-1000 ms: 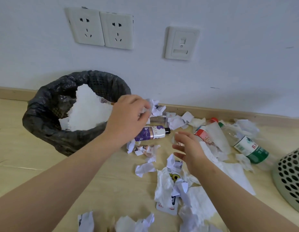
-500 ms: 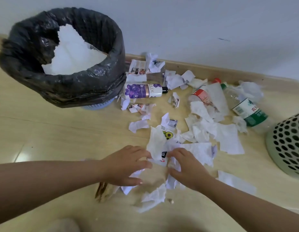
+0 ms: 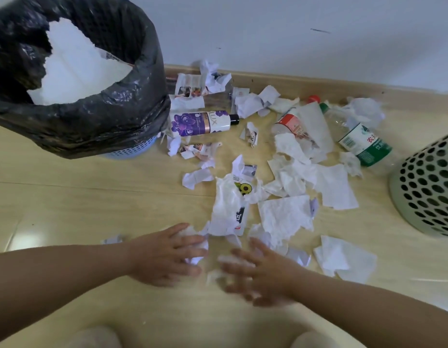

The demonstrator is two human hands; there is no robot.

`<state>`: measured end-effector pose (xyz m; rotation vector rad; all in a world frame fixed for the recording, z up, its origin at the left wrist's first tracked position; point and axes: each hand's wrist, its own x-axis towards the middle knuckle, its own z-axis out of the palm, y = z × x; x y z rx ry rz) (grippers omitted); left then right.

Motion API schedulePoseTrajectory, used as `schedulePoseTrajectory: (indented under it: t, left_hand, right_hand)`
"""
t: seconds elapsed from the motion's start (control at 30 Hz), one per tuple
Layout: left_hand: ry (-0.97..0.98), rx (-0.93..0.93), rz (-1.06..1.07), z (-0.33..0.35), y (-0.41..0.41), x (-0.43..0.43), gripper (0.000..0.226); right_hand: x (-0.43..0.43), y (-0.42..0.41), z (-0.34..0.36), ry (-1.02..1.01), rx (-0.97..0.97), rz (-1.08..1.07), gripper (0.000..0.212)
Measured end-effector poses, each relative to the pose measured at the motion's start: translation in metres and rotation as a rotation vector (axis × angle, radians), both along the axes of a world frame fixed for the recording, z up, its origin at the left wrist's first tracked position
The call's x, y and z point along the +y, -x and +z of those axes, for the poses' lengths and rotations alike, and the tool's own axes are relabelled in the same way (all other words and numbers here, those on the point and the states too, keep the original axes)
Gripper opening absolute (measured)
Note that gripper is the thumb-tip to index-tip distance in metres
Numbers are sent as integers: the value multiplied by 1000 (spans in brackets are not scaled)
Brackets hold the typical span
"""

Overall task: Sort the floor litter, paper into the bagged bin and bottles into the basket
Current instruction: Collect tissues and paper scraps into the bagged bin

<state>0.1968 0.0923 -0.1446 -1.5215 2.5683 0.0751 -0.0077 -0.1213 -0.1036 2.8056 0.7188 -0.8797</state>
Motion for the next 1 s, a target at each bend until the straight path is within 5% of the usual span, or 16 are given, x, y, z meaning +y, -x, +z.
schedulePoseTrajectory:
  t: [0.27, 0.47, 0.57, 0.63, 0.77, 0.87, 1.0]
  left_hand:
    - [156, 25, 522, 6, -5, -76, 45]
    - [154, 215, 715, 40, -18, -73, 44]
    - [157, 276, 874, 39, -24, -39, 48]
    - [186, 316, 1162, 41, -22, -23, 49]
    - [146, 573, 2000, 54, -8, -11, 57]
    - [56, 640, 2267, 48, 6, 0, 62]
    - [-134, 850, 2477, 45, 33, -3, 72]
  right_hand:
    - [-38, -63, 16, -13, -65, -645, 55]
    - [-54, -33, 28, -55, -380, -665, 42]
    - [-63, -1, 22, 36, -326, -682, 45]
    - [-67, 10, 20, 95, -270, -780, 52]
    - [-62, 13, 22, 152, -228, -1418, 61]
    - [-58, 10, 21, -54, -163, -1916, 61]
    - [-42, 12, 2, -274, -69, -2178, 60]
